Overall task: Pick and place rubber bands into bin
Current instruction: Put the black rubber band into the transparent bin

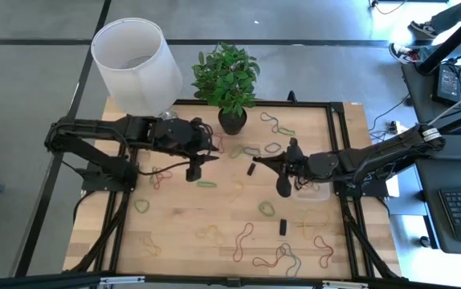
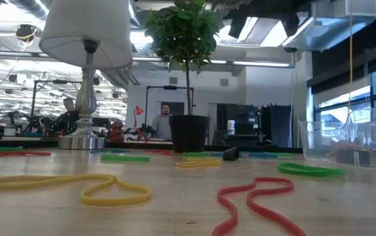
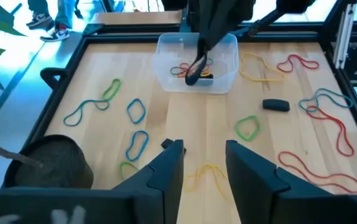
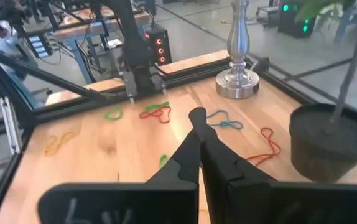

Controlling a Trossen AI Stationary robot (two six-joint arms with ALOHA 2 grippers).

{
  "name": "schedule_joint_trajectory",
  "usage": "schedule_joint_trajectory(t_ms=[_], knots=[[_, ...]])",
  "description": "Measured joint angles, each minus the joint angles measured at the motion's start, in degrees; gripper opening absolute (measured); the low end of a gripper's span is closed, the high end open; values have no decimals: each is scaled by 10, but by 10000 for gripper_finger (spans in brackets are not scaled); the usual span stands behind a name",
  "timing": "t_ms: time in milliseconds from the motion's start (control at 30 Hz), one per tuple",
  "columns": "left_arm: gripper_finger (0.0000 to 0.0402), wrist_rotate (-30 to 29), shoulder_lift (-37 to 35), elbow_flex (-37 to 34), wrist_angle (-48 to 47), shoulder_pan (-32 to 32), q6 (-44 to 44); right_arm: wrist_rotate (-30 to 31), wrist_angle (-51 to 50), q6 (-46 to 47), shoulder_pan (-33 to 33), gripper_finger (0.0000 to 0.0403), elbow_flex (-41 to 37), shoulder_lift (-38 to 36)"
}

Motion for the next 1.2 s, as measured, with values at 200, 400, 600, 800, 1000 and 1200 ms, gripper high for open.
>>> schedule_joint_trajectory(t_ms=[200,400,600,800,1000,1200], knots=[[100,10,-2,-15,-3,0,33,-2,-85,67,3,7,0,-26],[69,43,-48,-121,44,0,26,11,-226,195,23,9,0,-71],[23,45,-127,-250,144,1,-5,11,-374,314,34,9,0,-114],[3,42,-204,-335,154,1,-51,-29,-511,428,27,4,0,-107],[2,12,-247,-374,154,1,-89,-90,-608,509,5,2,0,-70],[2,4,-254,-376,155,1,-90,-129,-648,540,-18,2,0,-24]])
